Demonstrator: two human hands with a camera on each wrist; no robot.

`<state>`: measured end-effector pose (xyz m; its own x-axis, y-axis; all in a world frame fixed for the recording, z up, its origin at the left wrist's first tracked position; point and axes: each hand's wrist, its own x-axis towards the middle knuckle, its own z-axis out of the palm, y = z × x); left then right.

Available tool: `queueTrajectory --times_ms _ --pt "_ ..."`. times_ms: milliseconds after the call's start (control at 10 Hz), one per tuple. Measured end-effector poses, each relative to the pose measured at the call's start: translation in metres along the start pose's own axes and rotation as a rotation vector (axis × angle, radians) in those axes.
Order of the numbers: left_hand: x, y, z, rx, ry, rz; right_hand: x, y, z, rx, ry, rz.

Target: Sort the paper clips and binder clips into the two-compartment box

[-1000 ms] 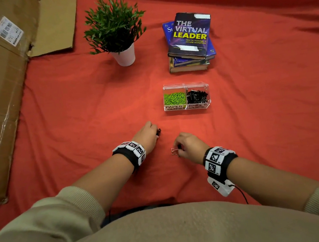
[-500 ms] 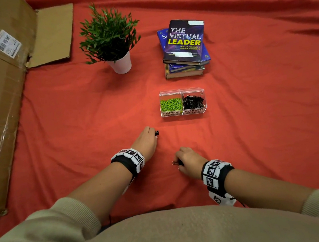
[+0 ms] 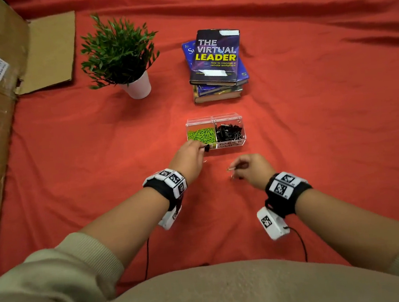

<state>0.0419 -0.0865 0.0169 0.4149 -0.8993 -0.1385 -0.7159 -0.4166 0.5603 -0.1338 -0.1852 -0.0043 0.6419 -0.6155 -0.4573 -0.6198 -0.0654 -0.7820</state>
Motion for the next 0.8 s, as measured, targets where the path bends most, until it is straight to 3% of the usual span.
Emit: queueTrajectory --times_ms 100,300,500,700,800 --pt "0.032 0.026 0.001 -0.087 0.041 -0.029 0.023 -0.017 -0.040 0.046 0.174 -0.005" --pt "0.079 0.056 0.011 -0.135 0.043 -0.143 0.067 -0.048 -0.070 -0.021 0.290 -0.091" --pt "0.079 0.046 0.023 0.202 0.016 0.030 0.079 -0.062 -0.060 -0.206 0.231 -0.129" --pt "0.055 0.031 0.017 -0.005 0.130 -0.024 0.083 -0.062 -0.050 -0.596 0.023 -0.289" --pt "0.014 0.012 0.016 -0.131 0.134 -0.065 0.084 -0.063 -0.053 -0.659 -0.004 -0.339"
